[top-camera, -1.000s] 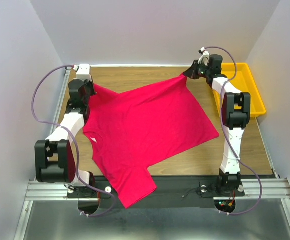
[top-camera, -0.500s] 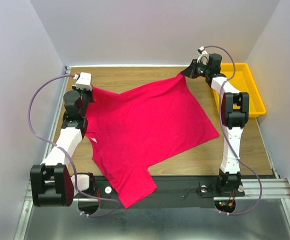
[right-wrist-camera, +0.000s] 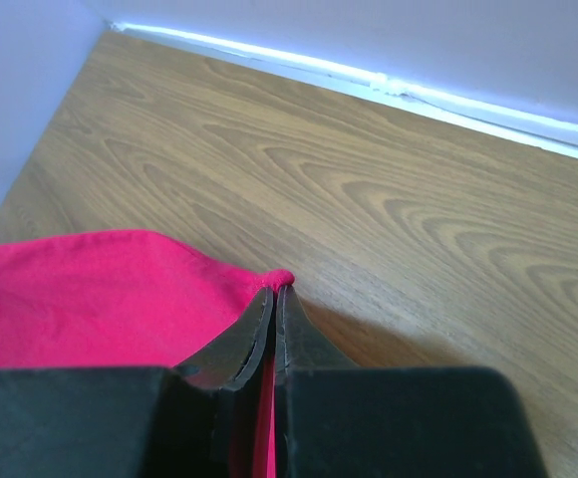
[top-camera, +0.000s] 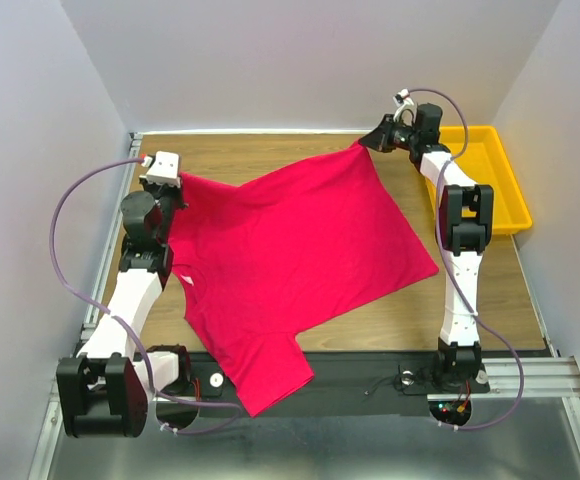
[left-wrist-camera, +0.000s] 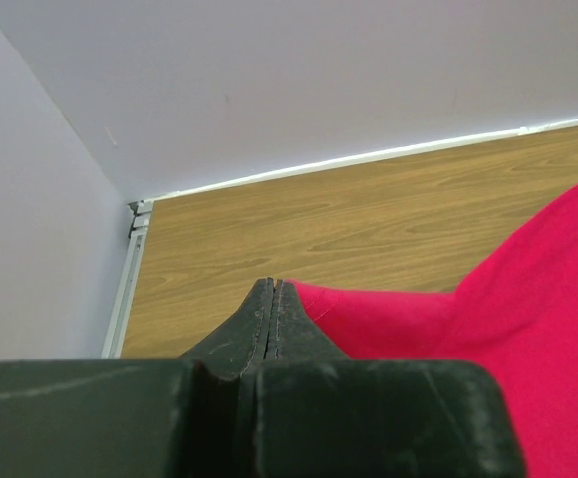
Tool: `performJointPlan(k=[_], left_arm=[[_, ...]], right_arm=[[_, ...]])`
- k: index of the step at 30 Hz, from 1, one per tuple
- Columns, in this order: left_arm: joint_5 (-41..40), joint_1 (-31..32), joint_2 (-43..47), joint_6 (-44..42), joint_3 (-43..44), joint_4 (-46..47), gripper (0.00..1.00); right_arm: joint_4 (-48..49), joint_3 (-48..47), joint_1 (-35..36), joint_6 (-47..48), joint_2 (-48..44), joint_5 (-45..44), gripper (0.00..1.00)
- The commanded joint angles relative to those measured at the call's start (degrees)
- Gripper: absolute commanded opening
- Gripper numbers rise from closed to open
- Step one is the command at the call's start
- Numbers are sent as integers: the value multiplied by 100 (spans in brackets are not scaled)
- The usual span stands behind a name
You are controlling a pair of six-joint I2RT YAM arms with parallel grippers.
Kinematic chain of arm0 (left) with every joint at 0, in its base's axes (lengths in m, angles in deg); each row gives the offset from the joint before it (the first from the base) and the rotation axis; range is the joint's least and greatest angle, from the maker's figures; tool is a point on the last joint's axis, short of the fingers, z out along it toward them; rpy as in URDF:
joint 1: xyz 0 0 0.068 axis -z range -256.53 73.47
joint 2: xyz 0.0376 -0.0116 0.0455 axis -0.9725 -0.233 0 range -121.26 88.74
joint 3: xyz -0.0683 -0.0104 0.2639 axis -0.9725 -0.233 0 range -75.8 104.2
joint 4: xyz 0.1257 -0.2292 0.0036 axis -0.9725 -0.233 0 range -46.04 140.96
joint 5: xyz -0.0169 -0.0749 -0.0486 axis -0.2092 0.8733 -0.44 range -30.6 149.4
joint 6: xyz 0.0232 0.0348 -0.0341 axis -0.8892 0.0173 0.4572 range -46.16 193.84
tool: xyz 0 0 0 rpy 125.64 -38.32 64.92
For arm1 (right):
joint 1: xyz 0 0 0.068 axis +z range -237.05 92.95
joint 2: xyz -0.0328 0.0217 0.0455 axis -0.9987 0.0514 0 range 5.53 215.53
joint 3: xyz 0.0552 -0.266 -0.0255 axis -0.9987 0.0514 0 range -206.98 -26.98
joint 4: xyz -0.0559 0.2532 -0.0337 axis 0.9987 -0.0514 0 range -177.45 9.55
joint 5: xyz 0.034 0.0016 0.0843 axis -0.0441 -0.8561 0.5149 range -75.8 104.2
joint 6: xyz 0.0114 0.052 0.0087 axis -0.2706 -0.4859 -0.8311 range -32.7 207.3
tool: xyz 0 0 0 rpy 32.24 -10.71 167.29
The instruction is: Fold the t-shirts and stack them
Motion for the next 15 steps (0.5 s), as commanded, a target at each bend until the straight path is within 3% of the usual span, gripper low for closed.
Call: performJointPlan(k=[1, 15], left_arm=[[147, -27, 358, -131, -64, 268, 0], [42, -27, 762, -351, -336, -22, 0]], right_arm=[[298, -260, -16, -104, 22, 136, 6], [430, 381, -16, 27, -347, 224, 8]])
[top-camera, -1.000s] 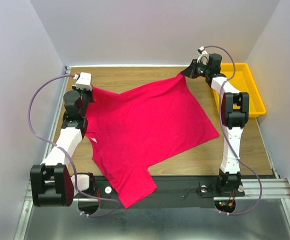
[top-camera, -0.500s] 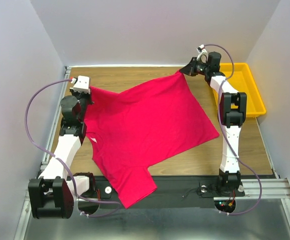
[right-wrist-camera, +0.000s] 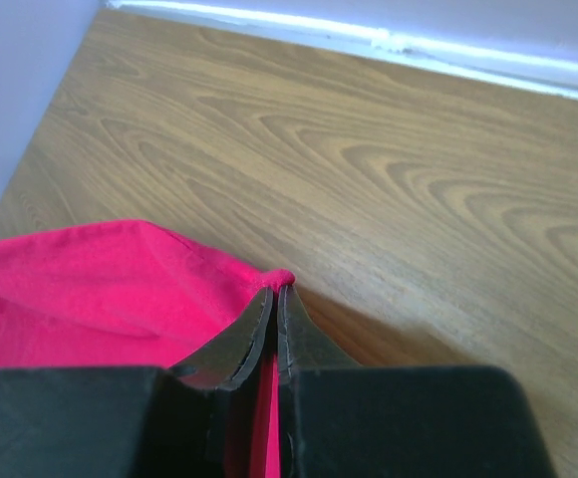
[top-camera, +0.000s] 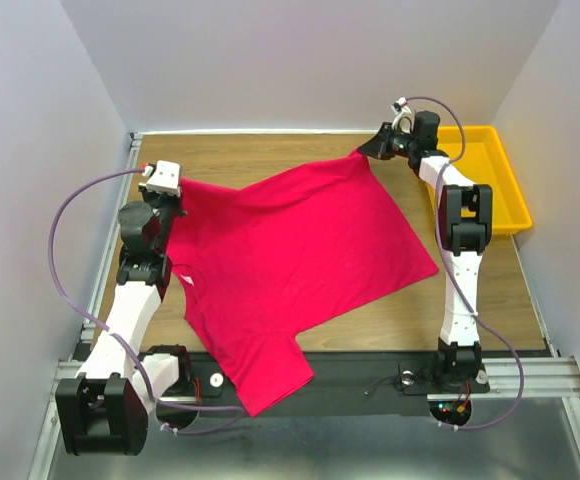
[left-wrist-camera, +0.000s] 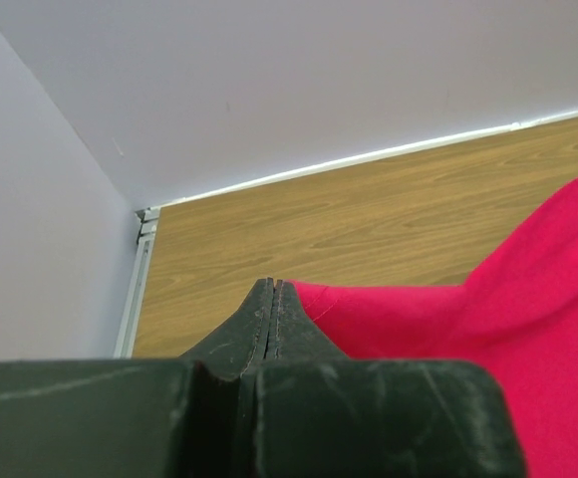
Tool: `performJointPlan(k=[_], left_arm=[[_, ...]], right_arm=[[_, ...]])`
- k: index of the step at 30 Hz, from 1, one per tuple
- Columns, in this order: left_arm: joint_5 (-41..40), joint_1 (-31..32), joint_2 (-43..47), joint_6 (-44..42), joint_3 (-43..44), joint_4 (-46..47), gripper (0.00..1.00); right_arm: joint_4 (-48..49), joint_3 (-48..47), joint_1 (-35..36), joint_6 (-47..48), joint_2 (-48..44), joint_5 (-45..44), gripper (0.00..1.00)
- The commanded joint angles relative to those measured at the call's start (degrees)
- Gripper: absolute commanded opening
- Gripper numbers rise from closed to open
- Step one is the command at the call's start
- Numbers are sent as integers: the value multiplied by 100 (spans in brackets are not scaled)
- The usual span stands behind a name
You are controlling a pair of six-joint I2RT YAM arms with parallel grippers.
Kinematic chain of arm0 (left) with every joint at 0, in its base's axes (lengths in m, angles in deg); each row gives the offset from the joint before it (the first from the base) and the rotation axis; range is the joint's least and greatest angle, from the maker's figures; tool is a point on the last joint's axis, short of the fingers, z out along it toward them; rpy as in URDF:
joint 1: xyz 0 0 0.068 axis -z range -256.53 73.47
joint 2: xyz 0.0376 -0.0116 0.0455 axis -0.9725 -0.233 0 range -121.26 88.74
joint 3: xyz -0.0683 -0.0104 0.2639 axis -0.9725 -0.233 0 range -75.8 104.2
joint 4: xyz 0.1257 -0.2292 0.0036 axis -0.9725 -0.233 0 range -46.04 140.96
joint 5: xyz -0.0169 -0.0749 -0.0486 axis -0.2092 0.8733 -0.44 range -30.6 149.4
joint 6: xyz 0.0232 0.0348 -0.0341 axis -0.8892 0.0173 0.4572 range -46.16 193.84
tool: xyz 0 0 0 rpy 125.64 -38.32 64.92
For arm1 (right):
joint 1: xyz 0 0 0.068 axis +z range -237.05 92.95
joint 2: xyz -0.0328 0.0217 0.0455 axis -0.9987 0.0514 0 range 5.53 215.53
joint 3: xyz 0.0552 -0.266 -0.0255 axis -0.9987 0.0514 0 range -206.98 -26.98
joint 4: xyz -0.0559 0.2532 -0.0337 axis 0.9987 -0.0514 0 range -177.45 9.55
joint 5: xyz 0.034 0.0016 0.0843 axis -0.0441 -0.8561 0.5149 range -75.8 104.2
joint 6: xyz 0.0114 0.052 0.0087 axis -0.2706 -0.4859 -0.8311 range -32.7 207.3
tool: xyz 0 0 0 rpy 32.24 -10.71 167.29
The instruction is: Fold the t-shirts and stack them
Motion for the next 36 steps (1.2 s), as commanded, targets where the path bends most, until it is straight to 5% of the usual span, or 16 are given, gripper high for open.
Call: performJointPlan(k=[1, 12, 18, 36], left_arm=[[-140, -27, 168, -176, -67, 137, 0], [-52, -27, 27, -35, -59, 120, 0], [-87, -27, 10, -53, -94, 111, 0], [229, -27, 677, 158, -647, 49, 0]], right_arm=[[338, 156, -25, 93, -382, 176, 8], [645, 640, -245, 41, -673, 448, 8], [1814, 1071, -376, -802, -787, 756, 9], [1841, 1537, -420, -645, -910, 1082, 10]])
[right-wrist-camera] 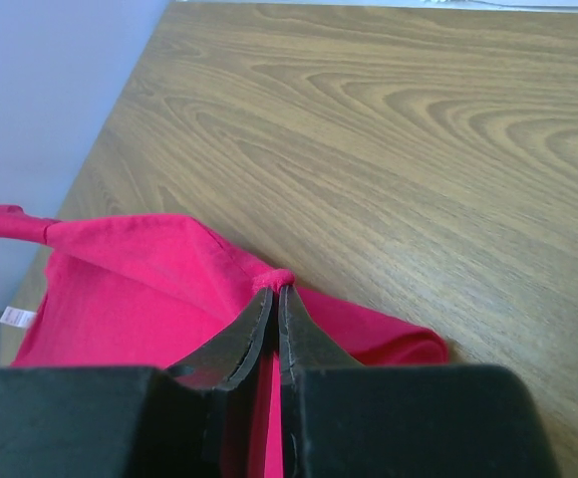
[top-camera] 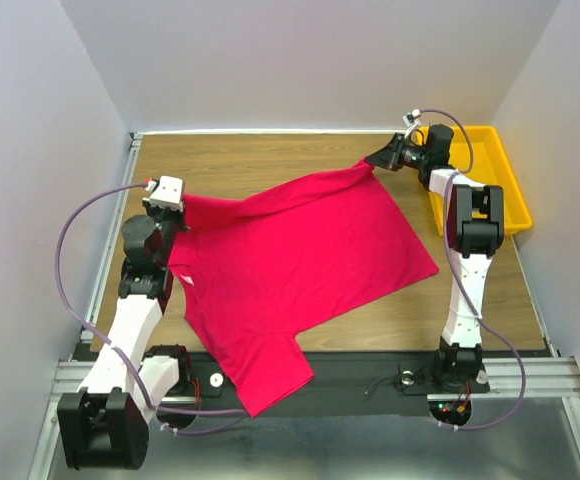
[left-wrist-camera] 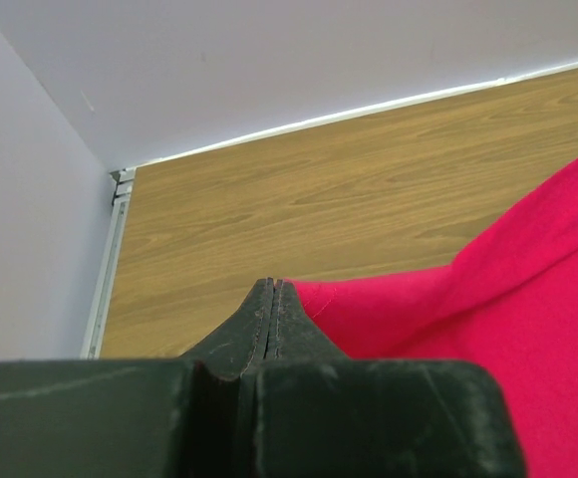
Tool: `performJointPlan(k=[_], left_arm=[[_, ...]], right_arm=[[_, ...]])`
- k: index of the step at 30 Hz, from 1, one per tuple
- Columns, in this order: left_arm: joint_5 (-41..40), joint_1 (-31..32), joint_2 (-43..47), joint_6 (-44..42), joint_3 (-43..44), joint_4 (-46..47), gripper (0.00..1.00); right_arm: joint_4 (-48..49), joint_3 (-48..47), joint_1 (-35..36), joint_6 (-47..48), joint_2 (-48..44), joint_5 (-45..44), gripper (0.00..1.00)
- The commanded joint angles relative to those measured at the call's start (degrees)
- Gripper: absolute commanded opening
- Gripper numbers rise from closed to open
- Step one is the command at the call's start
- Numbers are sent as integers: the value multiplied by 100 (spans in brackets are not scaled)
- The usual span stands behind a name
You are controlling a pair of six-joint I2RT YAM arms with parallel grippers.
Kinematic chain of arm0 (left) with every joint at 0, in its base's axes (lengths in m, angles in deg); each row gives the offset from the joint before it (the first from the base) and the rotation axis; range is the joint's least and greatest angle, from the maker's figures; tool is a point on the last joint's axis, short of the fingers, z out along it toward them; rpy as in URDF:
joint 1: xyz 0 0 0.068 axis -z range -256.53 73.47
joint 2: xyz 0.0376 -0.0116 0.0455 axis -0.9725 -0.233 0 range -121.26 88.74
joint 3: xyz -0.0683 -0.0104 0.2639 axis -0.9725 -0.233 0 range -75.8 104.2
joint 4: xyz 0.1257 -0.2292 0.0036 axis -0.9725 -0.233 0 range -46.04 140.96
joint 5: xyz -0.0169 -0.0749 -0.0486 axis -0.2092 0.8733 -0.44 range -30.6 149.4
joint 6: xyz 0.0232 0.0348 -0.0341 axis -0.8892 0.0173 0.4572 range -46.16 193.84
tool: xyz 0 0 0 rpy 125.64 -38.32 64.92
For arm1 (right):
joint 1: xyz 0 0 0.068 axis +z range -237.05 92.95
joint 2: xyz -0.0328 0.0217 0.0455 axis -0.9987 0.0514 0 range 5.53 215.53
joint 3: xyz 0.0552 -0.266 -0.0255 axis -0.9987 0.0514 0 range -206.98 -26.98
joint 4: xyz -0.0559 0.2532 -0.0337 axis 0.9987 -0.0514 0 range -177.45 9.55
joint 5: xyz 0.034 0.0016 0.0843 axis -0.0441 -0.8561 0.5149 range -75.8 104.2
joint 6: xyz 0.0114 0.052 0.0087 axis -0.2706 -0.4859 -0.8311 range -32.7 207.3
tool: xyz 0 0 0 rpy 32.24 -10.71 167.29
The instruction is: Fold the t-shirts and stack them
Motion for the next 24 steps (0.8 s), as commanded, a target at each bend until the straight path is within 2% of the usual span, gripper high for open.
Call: performJointPlan(k=[1, 10, 15, 24], left_arm=[[157, -27, 315, 97, -129, 299, 0], [297, -27, 446, 141, -191, 185, 0], [824, -27, 745, -44, -279, -26, 0], [1202, -27, 877, -79, -393, -316, 0]], right_arm=[[355, 42, -69, 124, -479, 133, 10], [355, 103, -139, 124, -515, 159, 12], [355, 191, -192, 168, -541, 238, 13], [302, 613, -200, 362, -699, 274, 15]])
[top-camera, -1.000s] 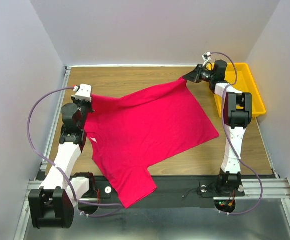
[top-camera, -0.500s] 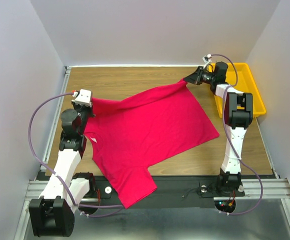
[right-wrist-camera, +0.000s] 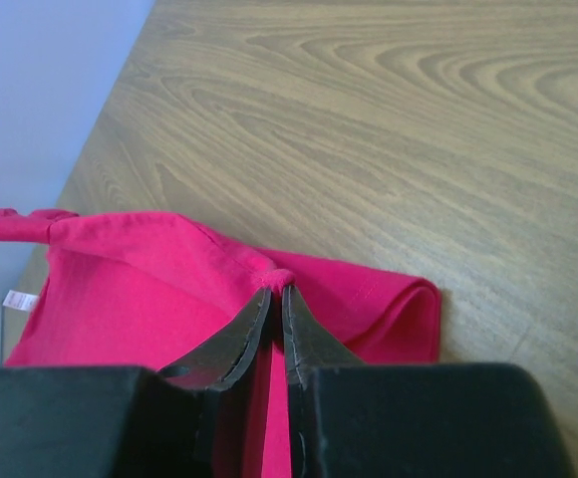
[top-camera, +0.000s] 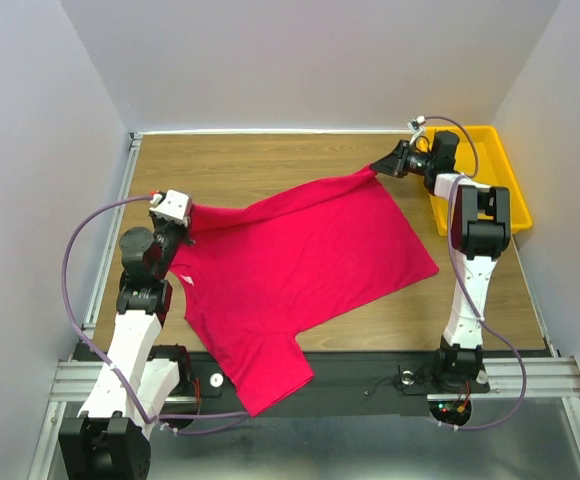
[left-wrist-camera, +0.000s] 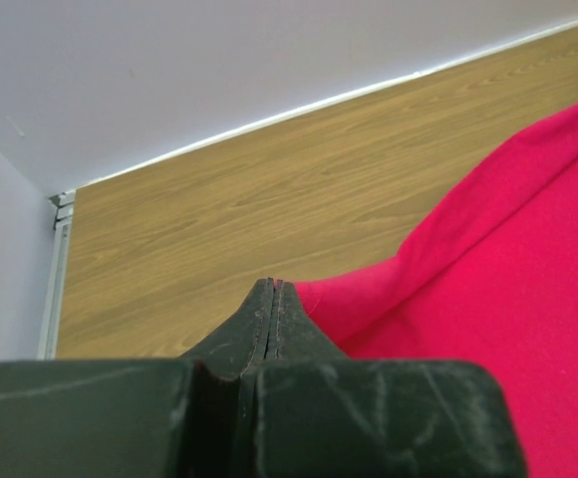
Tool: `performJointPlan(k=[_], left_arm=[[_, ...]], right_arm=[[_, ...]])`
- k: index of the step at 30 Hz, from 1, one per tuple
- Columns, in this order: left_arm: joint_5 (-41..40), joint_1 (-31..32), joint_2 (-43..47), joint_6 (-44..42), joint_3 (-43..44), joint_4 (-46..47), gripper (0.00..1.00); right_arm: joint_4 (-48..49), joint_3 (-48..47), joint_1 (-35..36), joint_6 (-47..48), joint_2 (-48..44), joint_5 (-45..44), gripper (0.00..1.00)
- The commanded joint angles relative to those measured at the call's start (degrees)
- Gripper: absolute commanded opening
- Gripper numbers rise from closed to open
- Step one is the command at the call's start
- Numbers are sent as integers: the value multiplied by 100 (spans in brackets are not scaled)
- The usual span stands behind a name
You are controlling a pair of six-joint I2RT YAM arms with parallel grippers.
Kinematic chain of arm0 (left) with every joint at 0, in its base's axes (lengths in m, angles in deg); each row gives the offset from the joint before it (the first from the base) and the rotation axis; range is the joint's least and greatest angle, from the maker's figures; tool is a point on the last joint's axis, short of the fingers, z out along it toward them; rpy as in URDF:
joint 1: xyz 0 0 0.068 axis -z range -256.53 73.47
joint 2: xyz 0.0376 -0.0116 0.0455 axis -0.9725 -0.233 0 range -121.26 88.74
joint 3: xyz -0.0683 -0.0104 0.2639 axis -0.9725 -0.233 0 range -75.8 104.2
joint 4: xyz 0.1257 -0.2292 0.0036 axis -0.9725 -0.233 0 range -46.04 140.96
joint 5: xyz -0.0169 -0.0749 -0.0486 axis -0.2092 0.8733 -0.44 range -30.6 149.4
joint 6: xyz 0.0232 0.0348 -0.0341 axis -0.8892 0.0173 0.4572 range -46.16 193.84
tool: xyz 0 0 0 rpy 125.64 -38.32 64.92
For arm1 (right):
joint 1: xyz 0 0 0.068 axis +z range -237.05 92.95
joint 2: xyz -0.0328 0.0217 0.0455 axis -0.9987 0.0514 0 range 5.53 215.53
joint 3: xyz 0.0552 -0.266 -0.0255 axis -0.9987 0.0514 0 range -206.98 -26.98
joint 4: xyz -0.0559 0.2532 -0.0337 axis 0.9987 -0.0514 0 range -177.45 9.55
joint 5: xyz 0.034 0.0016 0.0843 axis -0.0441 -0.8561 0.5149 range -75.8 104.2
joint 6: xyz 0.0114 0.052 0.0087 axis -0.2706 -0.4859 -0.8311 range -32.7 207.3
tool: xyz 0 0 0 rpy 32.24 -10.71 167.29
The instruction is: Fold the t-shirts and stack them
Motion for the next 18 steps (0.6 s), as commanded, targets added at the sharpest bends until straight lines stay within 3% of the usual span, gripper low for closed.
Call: performJointPlan(k=[1, 18], left_arm=[[357, -27, 99, -103, -28, 25, 0], [1227, -18, 441, -296, -169, -380, 0]], right_arm=[[278, 99, -37, 239, -487, 110, 15], [-232, 451, -116, 731, -707, -57, 18]])
